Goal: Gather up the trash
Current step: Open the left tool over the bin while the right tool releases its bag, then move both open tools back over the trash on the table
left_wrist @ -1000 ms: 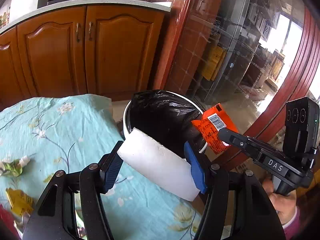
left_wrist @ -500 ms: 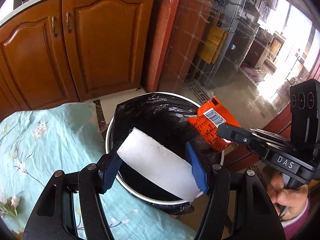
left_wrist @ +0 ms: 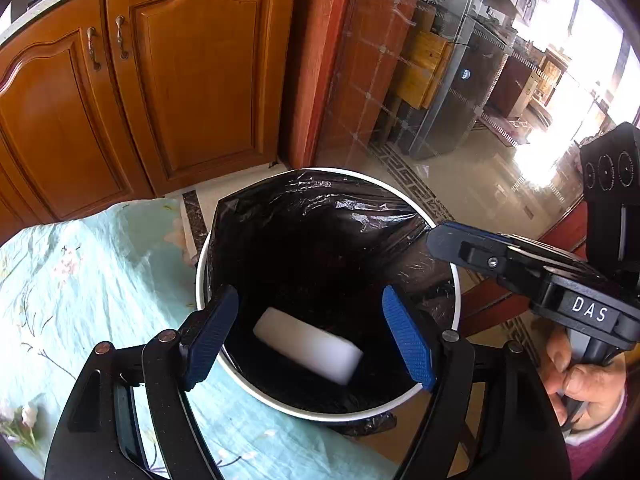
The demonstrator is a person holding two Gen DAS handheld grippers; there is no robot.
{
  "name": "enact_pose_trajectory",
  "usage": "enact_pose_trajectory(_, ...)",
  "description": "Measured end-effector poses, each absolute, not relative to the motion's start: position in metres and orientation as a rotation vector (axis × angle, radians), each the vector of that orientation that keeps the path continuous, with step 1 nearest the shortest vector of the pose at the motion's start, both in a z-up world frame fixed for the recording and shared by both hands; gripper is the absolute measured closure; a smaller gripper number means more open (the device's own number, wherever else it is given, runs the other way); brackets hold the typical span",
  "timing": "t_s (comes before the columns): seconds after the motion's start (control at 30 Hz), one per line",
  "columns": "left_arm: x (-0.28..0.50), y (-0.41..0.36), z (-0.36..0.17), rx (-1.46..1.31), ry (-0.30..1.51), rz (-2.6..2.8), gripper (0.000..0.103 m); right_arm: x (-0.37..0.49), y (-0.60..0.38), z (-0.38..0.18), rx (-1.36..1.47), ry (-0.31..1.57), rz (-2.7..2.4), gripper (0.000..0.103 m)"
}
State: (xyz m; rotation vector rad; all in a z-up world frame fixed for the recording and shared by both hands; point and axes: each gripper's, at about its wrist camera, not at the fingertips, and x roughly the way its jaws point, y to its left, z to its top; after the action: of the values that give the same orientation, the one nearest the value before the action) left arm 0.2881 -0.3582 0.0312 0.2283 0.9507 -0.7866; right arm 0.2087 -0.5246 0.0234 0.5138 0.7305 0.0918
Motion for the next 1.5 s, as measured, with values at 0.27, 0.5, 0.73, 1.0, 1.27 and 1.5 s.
enact_pose_trajectory(0.27,0.281,-0.341,0.035,0.191,0.948,-0.771,0.026,0.199,-0.527,0.027,0.525,0.706,0.081,0.074)
enact_pose_trajectory(0.5,0.255,-0.292,0.044,0.086,0.897,-0.699,0.026,0.181,-0.513,0.029,0.529,0.670,0.087,0.053)
enact_pose_trajectory(0.73,0.223,-0.221,0.043,-0.037,0.859,-0.591,0.026,0.159,-0.471,0.029,0.522,0.642,0.125,0.037)
enact_pose_trajectory(1.0,0.193,-0.151,0.045,-0.119,0.828,-0.499,0.026,0.143,-0.404,0.030,0.459,0.641,0.204,0.032)
enact_pose_trajectory(1.27,0.167,-0.087,0.044,-0.127,0.798,-0.408,0.025,0.142,-0.342,0.022,0.396,0.687,0.300,0.032)
enact_pose_trajectory(1.5,0.155,-0.032,0.040,-0.165,0.797,-0.323,0.025,0.145,-0.300,0.017,0.353,0.718,0.362,0.032)
